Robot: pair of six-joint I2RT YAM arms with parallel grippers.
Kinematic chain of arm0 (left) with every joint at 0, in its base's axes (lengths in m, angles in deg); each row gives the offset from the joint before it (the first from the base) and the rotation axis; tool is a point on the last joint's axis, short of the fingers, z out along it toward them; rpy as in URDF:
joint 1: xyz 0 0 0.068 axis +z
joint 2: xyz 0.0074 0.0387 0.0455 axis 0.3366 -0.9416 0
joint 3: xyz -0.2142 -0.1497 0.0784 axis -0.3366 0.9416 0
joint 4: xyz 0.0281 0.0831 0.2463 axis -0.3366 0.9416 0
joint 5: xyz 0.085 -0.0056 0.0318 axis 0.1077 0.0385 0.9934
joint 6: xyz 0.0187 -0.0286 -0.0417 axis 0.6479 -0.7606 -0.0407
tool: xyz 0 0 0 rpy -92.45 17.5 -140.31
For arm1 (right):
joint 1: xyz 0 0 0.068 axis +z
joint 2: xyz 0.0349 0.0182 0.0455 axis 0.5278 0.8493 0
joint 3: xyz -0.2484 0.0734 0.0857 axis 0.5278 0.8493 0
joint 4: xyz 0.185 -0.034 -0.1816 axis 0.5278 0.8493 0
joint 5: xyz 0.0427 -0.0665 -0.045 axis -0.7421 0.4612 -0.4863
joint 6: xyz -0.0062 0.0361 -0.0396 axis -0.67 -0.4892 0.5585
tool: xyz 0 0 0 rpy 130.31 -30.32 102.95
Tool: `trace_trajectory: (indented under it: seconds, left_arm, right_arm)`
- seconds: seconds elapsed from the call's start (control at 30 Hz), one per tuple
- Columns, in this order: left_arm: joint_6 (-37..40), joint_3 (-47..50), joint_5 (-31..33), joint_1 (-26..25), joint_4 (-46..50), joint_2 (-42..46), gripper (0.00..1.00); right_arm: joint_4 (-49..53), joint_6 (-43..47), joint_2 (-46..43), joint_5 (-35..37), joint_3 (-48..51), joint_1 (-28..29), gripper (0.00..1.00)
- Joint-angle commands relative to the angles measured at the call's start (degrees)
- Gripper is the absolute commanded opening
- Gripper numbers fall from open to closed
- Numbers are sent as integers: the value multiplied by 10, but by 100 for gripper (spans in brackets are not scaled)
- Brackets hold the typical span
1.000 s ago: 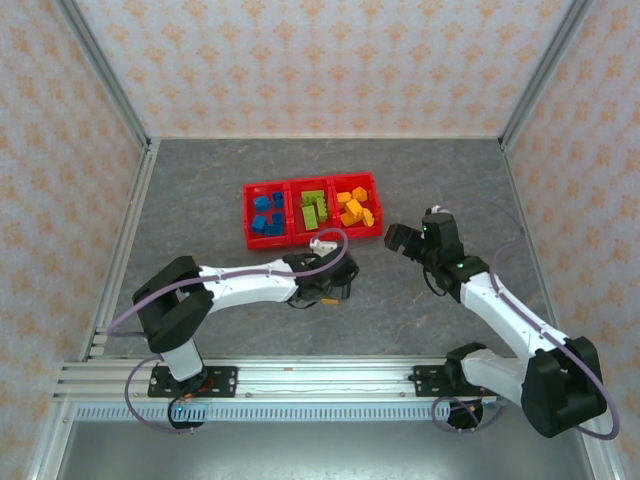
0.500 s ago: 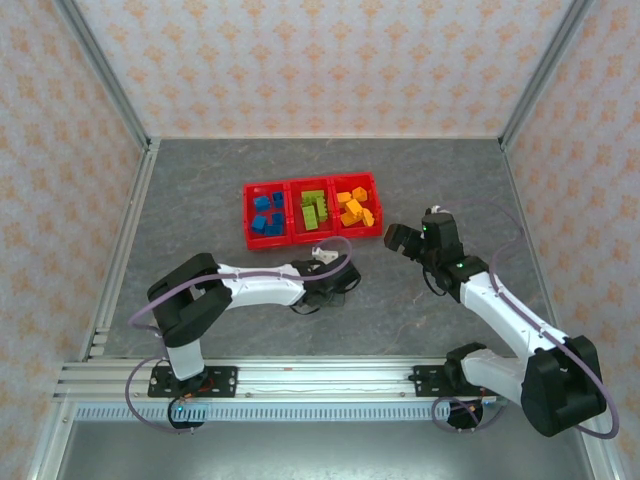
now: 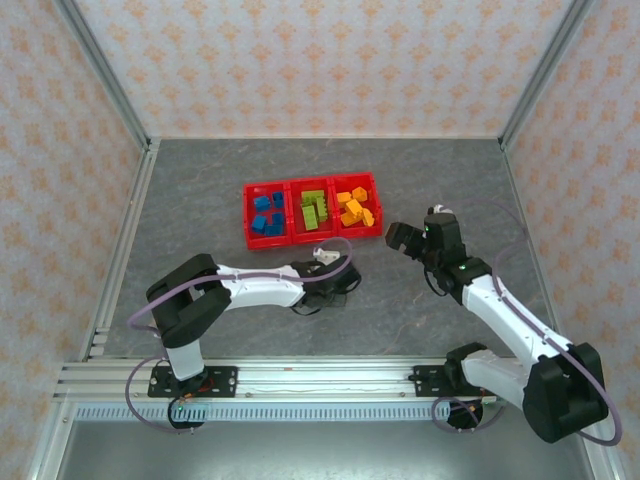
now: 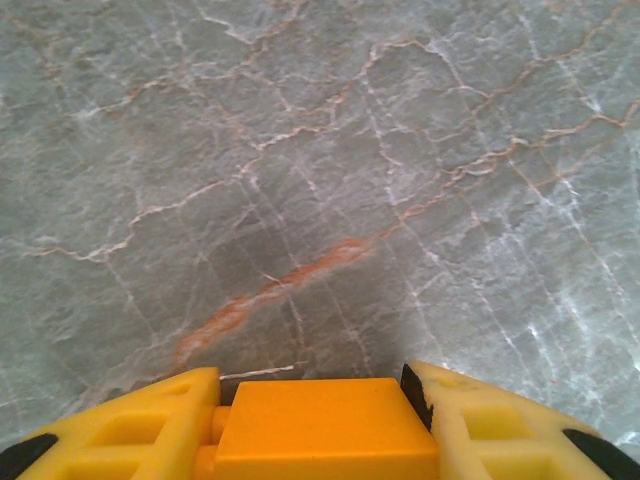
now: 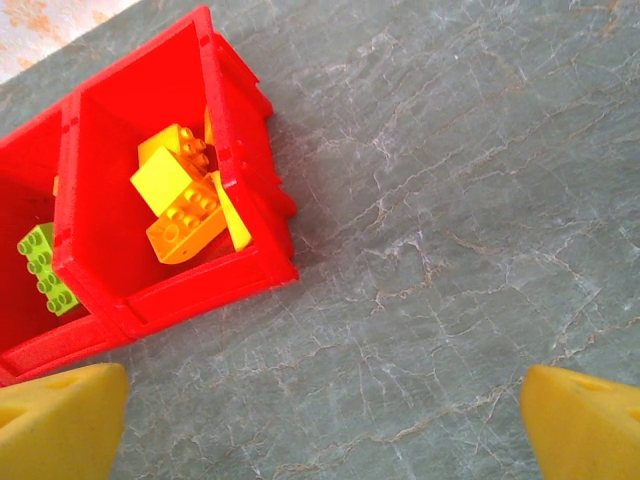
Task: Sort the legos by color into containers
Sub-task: Pick up the lego from the middle-left of the table, then place the lego in the container.
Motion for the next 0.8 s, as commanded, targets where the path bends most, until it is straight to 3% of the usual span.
trace_trajectory:
  seconds: [0.0, 0.13, 0.33, 0.57, 0.77]
  left_arm:
    - [13, -23, 8, -8, -11, 15, 26]
    - [32, -53, 32, -4, -7, 18, 25]
    - [119, -168, 58, 19, 16, -17, 26]
    - [219, -360, 5, 110, 38, -125, 26]
    - [259, -529, 14, 166, 72, -218, 26]
  right_arm:
    - [5, -1, -13, 18, 6, -3, 100]
    - [14, 12, -12, 33, -4, -3, 100]
    - [-25, -3, -14, 44, 0, -3, 100]
    - [-1, 16, -43, 65, -7, -4, 100]
    - [14, 14, -99, 77, 20, -4, 100]
